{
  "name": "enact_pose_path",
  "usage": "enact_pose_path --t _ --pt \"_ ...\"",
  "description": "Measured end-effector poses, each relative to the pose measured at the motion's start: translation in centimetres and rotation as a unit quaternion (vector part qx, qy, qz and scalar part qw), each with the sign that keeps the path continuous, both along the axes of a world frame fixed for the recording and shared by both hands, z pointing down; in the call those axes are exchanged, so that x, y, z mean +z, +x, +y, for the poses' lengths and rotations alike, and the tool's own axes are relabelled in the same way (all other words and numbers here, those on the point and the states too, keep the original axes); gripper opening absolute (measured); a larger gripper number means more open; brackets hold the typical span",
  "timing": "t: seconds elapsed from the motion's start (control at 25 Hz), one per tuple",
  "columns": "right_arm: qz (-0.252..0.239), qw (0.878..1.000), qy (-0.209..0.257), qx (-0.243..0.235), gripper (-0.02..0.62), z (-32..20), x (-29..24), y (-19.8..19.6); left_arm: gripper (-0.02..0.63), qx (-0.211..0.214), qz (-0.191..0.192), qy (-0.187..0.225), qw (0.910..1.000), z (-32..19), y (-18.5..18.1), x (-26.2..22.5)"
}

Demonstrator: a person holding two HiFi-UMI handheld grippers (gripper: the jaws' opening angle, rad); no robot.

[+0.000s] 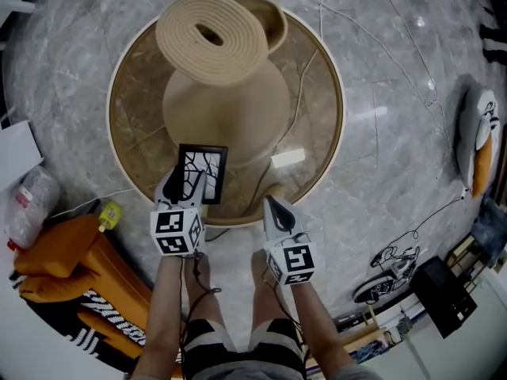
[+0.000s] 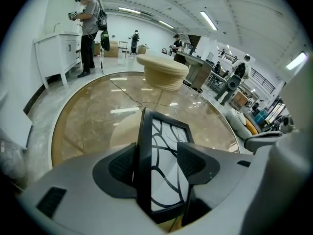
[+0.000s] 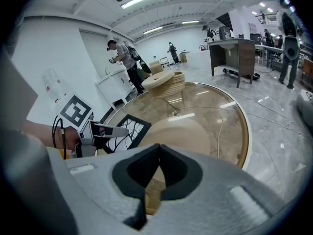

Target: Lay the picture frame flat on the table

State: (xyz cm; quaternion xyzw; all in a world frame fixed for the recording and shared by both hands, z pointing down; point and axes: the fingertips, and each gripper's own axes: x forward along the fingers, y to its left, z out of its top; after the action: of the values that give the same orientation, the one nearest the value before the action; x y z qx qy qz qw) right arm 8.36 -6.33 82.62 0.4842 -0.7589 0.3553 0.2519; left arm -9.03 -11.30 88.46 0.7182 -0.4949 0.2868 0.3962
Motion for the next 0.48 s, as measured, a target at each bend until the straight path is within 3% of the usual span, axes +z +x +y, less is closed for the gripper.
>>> enact_pose_path --t 0.24,0.48 --pt "-0.001 1.0 -0.003 0.001 -0.002 0.31 0.22 -0.05 0.267 0.001 -0.026 0.004 0.9997 -0.08 -0.39 0.36" --pt "-0.002 1.0 0.0 0.002 -0.001 0.34 -0.09 -0.03 0.267 -0.003 -0.024 0.007 0.9997 -0.04 -0.42 0.16"
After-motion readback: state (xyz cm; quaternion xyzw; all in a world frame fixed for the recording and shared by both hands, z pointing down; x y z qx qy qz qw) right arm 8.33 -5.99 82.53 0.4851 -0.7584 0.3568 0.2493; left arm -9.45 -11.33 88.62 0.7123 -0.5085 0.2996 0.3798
